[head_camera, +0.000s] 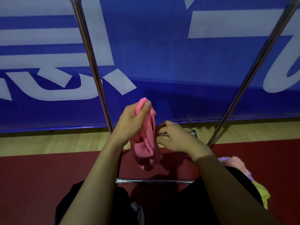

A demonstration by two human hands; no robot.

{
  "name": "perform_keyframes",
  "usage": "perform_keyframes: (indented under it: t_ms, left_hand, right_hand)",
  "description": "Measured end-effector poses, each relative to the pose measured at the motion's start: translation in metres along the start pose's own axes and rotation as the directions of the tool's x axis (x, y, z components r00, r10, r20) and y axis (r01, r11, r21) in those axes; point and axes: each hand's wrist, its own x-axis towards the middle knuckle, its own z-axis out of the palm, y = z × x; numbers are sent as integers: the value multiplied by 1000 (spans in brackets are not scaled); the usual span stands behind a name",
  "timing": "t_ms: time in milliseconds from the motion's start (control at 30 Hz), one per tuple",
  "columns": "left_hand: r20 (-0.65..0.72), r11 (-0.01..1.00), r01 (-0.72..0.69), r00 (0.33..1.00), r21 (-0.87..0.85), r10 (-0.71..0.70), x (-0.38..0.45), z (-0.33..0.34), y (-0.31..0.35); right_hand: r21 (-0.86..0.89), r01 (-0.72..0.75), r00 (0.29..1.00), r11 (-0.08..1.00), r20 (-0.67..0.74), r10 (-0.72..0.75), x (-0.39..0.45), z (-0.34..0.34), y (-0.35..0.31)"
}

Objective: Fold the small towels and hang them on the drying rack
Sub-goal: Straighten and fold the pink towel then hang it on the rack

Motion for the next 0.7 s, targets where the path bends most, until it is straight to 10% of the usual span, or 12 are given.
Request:
perform_keyframes:
  t_ms: [200, 700]
  left_hand:
    - [-27, 998, -50, 998, 43, 52, 0, -2, -2]
    - [-20, 983, -105, 994, 148, 110, 0, 1, -5]
  right_hand:
    - [-126, -108, 963, 986, 232, 135, 4, 11, -6]
    - [-101, -135, 944, 986, 289, 159, 11, 17, -6]
